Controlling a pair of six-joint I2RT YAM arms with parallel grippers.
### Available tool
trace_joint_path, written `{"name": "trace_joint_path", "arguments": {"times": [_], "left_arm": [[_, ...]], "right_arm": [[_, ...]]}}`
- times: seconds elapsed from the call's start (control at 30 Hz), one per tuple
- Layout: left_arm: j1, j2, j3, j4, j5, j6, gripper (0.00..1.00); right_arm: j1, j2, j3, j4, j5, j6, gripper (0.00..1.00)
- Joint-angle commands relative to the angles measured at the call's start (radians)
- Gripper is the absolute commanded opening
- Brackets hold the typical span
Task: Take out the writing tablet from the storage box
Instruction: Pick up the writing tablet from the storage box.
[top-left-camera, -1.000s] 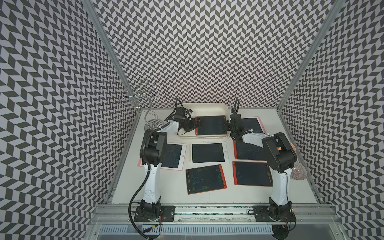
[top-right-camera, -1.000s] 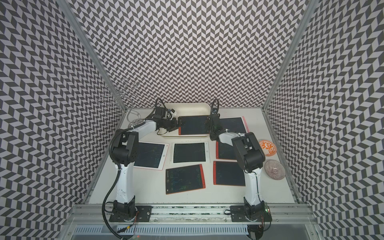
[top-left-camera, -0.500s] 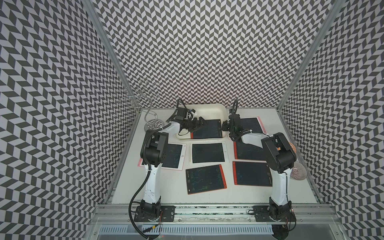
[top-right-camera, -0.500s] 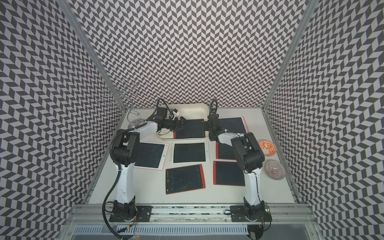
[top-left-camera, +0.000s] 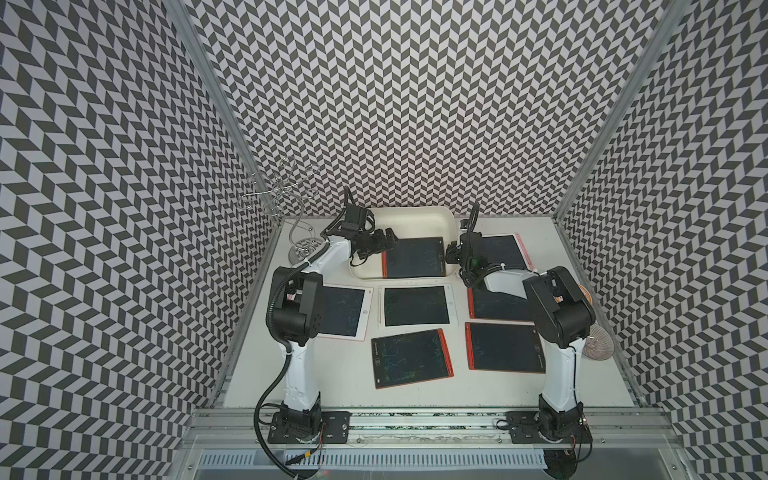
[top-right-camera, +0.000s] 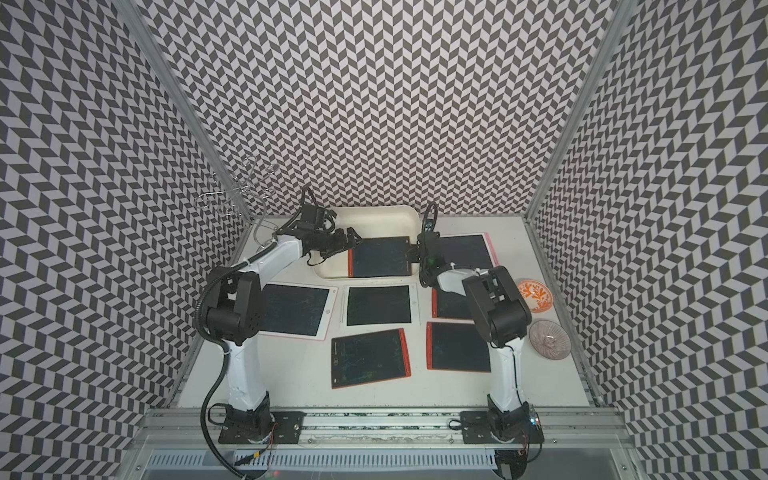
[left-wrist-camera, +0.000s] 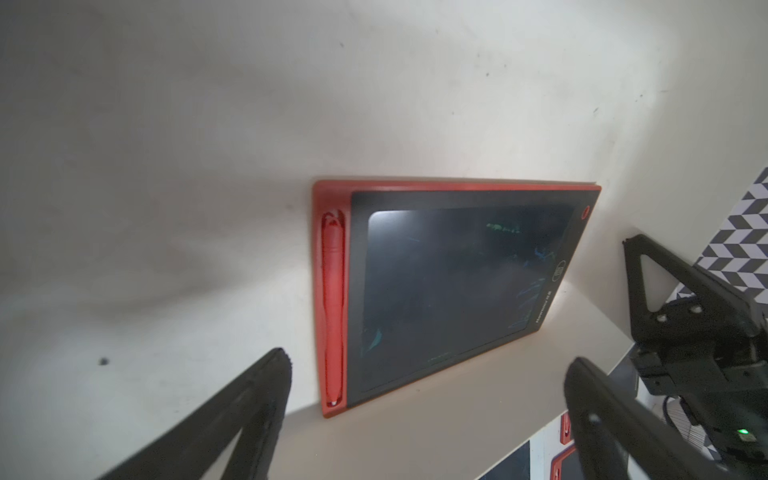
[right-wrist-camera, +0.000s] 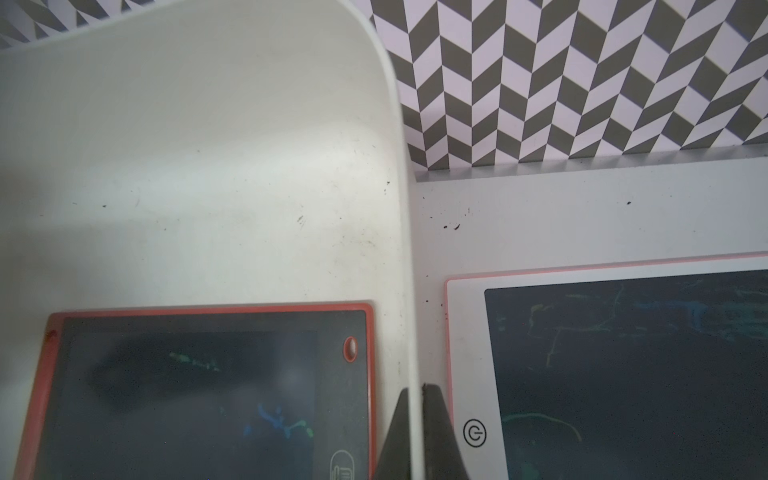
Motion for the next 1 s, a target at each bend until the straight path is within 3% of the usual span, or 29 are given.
{"name": "trace_joint_path", "arguments": {"times": [0.0, 0.5, 0.97], "left_arm": [[0.004, 0.015, -0.03, -0.051, -0.037, 0.027, 0.99], [-0.034, 0.094, -0.081, 0.01, 0.016, 0.03, 0.99], [-0.094, 0.082, -0.115, 0.173, 0.26, -0.088, 0.99]], "right_arm": [[0.005, -0.069, -0.003, 0.192, 0.016, -0.005, 0.0], [0.006, -0.08, -0.053, 0.26, 0.018, -0.003, 0.0], [0.009, -0.07, -0.043, 0.249, -0.007, 0.003, 0.0]]}}
